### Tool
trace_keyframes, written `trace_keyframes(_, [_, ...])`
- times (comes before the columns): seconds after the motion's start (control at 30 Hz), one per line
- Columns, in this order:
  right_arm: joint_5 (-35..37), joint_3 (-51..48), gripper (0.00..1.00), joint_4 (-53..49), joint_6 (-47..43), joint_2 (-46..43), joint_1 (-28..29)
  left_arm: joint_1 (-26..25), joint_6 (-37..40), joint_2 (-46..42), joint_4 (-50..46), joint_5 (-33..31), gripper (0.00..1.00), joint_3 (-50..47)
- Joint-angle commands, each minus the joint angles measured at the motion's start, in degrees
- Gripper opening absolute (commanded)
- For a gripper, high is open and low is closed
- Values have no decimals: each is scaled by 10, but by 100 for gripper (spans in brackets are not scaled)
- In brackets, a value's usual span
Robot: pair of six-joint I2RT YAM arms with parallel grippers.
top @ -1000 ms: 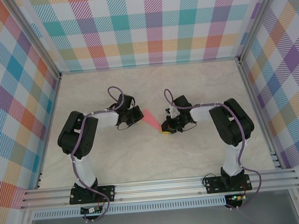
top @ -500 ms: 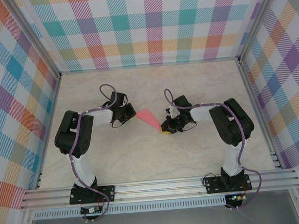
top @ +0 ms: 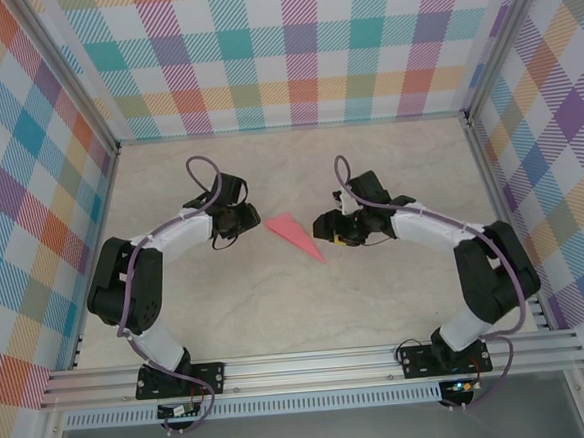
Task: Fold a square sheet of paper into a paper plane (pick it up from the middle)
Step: Fold the wing for the fifth time at the center of the table, then move a paper plane to the center of the table.
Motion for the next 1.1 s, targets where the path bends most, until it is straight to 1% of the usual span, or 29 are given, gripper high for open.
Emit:
trace_keyframes(0.0, [103, -26, 68, -49, -18, -49, -1, -47, -3, -12, -68, -51, 54, 27])
trace_keyframes(0.1, [186, -49, 76, -65, -32, -83, -2, -90, -15, 4, -94, -83, 60, 54])
trace_keyframes(0.17, [238, -62, 85, -75, -36, -98, -4, -120, -21, 25, -119, -112, 63, 84])
trace_keyframes(0.27, [279, -79, 91, -76, -40, -111, -9, -155, -26, 69, -159, -153, 67, 136])
trace_keyframes(0.33, [297, -84, 94, -82, -41, -115, -13, -171, -29, 101, -177, -164, 68, 168])
trace_keyframes(0.5, [326, -87, 96, -98, -40, -122, -19, -199, -27, 183, -226, -181, 69, 258])
trace_keyframes(0.7, [332, -87, 97, -109, -37, -134, -20, -211, -20, 257, -270, -193, 69, 339])
trace_keyframes(0.9, [336, -87, 97, -116, -34, -134, -21, -214, -33, 251, -280, -204, 67, 340])
trace_keyframes(1.07, [338, -84, 97, -119, -31, -127, -21, -217, -54, 221, -270, -210, 61, 310])
